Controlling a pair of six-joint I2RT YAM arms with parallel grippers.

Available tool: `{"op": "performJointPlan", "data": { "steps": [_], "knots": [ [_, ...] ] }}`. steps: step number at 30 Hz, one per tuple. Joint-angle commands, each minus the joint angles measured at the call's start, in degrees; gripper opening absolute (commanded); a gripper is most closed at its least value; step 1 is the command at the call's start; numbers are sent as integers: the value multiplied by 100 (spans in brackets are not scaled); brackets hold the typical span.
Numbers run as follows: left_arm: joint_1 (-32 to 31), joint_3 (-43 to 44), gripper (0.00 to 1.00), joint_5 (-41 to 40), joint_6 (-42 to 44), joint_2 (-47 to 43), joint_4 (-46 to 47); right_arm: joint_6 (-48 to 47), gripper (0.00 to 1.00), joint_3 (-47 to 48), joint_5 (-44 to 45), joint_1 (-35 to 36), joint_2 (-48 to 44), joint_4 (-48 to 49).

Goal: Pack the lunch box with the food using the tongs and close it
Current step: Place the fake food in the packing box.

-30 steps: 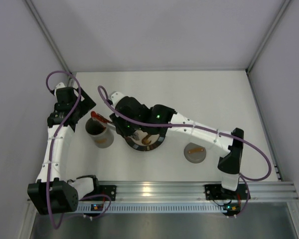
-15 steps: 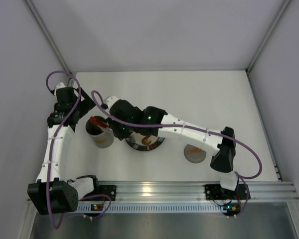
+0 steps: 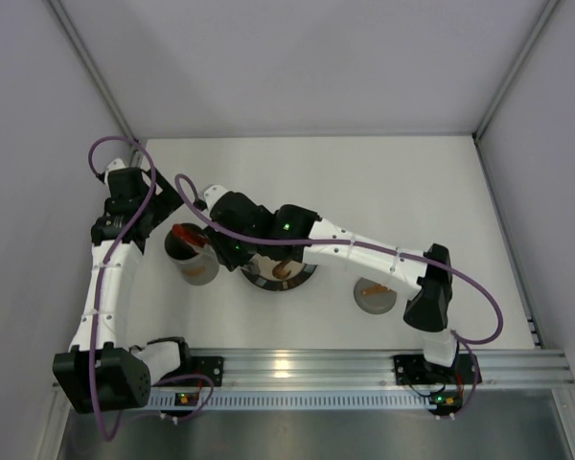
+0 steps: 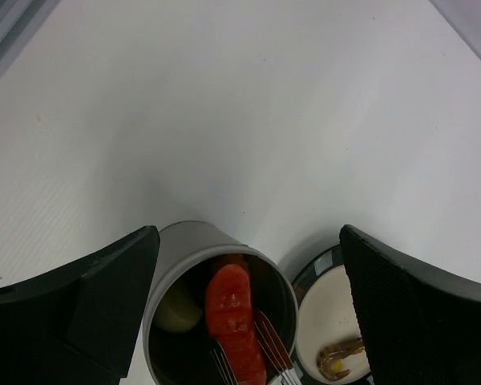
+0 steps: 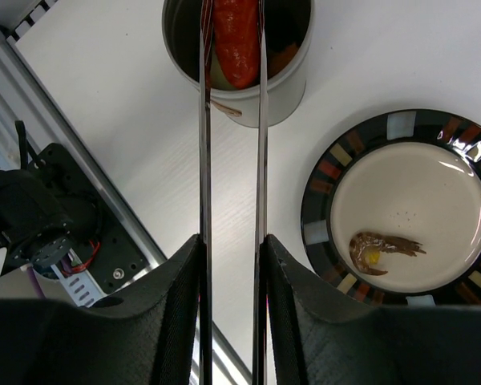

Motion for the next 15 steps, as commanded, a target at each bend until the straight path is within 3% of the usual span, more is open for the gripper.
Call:
{"op": "performJointPlan", "data": {
  "steps": [1, 15],
  "knots": [
    [31, 55, 99, -16, 43, -129, 299, -43, 34, 348, 16, 119, -87, 273],
    [39, 55, 99, -33, 34, -138, 307, -87, 40, 304, 226, 119, -376, 168]
  ]
}}
